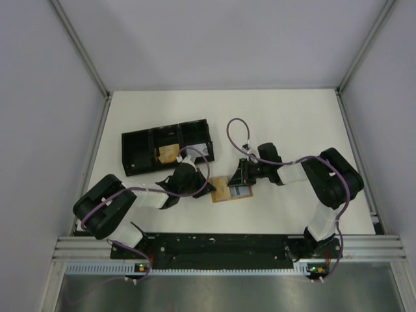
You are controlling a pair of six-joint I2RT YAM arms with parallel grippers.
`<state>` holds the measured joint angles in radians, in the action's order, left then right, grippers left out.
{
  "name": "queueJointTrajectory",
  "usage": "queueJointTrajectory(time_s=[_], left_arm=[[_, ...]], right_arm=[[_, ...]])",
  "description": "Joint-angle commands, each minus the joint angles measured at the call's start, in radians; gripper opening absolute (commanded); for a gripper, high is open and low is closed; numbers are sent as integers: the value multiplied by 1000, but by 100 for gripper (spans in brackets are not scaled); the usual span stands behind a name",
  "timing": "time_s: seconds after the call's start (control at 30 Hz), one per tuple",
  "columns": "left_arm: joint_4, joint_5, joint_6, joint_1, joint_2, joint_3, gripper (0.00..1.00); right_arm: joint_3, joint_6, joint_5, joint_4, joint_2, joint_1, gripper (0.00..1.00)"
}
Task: Take the credit cards out of the card holder
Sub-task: Remove the credit card from the card holder.
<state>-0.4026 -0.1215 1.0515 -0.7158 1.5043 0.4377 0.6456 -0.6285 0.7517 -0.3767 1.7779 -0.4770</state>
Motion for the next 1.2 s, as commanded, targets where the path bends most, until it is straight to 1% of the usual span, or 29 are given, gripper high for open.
queueJointTrajectory(time_s=[0.0, 0.07, 0.2, 0.43, 0.53, 0.6, 0.67, 0.83, 1.0, 1.17], left_arm=[[41, 6, 5, -2, 50, -10, 0], [36, 5, 7, -2, 51, -10, 0], [39, 8, 7, -4, 48, -13, 0], [30, 5, 10, -4, 53, -17, 0], [21, 2, 13, -4, 56, -19, 0], [21, -1, 12, -4, 57, -19, 0], [21, 2, 12, -4, 54, -19, 0], [36, 17, 18, -4, 36, -30, 0], [59, 28, 12, -1, 31, -25, 0], [61, 22, 7, -2, 40, -17, 0]], right_arm=[[25, 41, -61, 48, 20, -18, 22], [26, 38, -54, 44, 25, -21, 21], [14, 15, -22, -10, 25, -23, 12], [-7, -40, 61, -135, 35, -22, 9], [-9, -51, 72, -157, 34, -22, 9], [-8, -51, 71, -156, 35, -22, 6], [-6, -48, 66, -146, 37, -23, 0], [-15, -22, 40, -97, 28, 14, 0], [-12, 27, -20, -1, 3, 54, 0], [-15, 15, -2, -30, 8, 52, 0]])
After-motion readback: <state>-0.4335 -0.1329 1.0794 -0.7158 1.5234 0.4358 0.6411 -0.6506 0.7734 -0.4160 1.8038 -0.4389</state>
